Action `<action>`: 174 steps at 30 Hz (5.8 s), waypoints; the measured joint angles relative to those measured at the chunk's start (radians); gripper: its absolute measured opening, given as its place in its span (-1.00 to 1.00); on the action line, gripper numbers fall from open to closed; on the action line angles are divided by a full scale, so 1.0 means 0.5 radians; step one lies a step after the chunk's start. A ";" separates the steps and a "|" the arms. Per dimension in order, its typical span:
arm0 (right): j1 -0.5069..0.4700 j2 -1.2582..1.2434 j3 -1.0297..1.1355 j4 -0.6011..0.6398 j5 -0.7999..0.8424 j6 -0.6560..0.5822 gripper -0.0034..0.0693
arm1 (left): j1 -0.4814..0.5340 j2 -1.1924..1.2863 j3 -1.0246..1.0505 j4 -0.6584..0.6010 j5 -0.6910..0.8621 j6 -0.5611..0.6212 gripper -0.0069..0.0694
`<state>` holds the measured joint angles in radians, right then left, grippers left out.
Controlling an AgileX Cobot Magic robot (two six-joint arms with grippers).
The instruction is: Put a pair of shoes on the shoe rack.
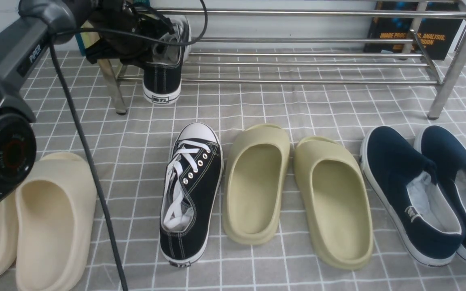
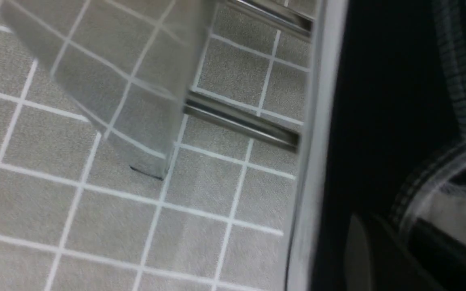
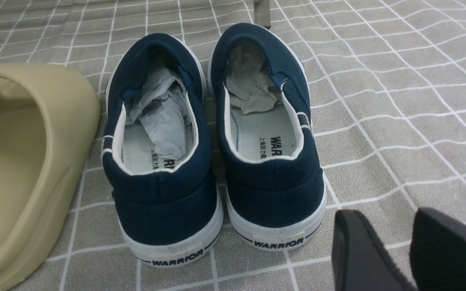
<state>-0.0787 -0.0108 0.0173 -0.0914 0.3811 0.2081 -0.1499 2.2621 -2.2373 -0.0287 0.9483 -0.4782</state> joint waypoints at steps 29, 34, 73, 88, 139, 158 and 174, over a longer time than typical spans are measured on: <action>0.000 0.000 0.000 0.000 0.000 0.000 -0.25 | -0.280 -1.359 0.542 0.302 0.605 0.316 -0.15; 0.000 0.000 0.000 0.000 0.000 0.000 -0.25 | -0.389 -1.602 1.142 0.302 0.605 0.268 -0.18; 0.000 0.000 0.000 0.000 0.000 0.000 -0.25 | -0.671 -1.179 2.405 0.230 -0.337 -0.039 -0.84; 0.000 0.000 0.000 0.000 0.000 0.000 -0.25 | -0.617 -1.313 1.753 0.184 -0.008 0.014 -0.85; 0.000 0.000 0.000 0.000 0.000 0.000 -0.25 | -0.210 -0.242 0.420 -0.300 -0.269 0.000 0.14; 0.000 0.000 0.000 0.000 0.000 0.000 -0.25 | -0.210 -1.691 0.560 0.342 0.606 0.271 -0.83; 0.000 0.000 0.000 0.000 0.000 0.000 -0.25 | -0.210 -3.504 2.463 0.252 0.352 0.040 -0.82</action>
<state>-0.0787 -0.0108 0.0173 -0.0914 0.3811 0.2081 -0.2551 0.5104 -1.0057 0.0973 1.1242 -0.4582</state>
